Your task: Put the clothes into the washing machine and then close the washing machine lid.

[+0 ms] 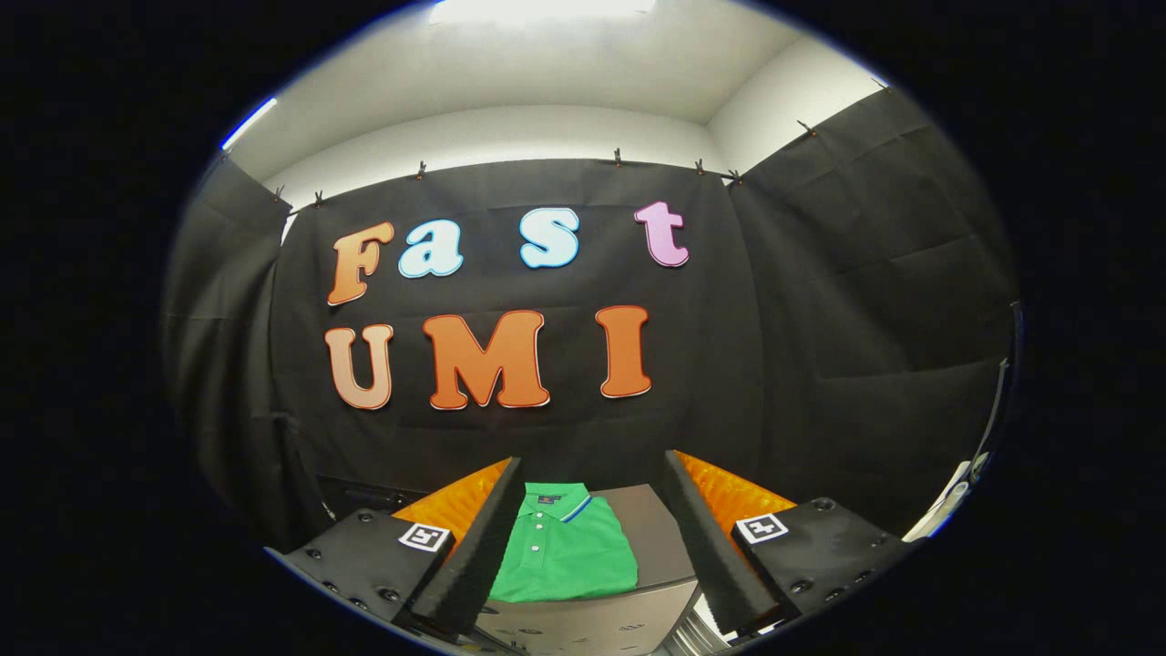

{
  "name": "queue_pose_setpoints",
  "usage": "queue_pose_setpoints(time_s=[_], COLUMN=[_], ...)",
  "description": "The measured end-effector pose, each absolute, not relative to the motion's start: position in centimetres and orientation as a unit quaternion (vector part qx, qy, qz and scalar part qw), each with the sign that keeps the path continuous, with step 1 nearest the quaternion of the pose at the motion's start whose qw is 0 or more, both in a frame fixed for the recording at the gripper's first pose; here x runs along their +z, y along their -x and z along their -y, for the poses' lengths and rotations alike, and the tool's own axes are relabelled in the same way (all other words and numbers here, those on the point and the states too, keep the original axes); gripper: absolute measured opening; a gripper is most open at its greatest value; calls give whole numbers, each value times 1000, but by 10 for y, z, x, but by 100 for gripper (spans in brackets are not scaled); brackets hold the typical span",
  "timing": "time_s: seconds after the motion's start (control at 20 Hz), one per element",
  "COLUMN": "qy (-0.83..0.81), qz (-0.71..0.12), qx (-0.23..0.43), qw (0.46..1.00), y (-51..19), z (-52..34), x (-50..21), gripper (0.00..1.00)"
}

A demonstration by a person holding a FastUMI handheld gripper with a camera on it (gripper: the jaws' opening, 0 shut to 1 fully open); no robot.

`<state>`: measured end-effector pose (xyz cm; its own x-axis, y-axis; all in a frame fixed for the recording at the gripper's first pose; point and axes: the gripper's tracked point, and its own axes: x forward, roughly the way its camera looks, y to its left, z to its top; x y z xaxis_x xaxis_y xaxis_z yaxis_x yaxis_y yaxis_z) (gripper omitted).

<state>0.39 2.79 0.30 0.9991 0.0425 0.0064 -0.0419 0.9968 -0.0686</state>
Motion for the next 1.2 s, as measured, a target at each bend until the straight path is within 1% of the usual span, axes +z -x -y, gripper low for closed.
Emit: queue_pose_setpoints(time_s=[0.2, 0.25, 0.35, 0.45, 0.55, 0.6, 0.85, 0.95, 1.2], qy=[48, 49, 46, 42, 62, 69, 68, 64, 66], qz=[10, 7, -16, -55, -119, -136, -177, -215, -370], qx=[4, 5, 27, 42, 40, 46, 71, 73, 75], qw=[999, 999, 998, 997, 990, 987, 979, 972, 924], y=[-10, -13, -25, -44, -60, -68, -119, -145, -213], z=[-28, -31, -48, -59, -62, -68, -104, -112, -123], x=[9, 8, -3, -14, -31, -37, -36, -50, -125], gripper=[98, 98, 98, 98, 98, 98, 98, 97, 98])
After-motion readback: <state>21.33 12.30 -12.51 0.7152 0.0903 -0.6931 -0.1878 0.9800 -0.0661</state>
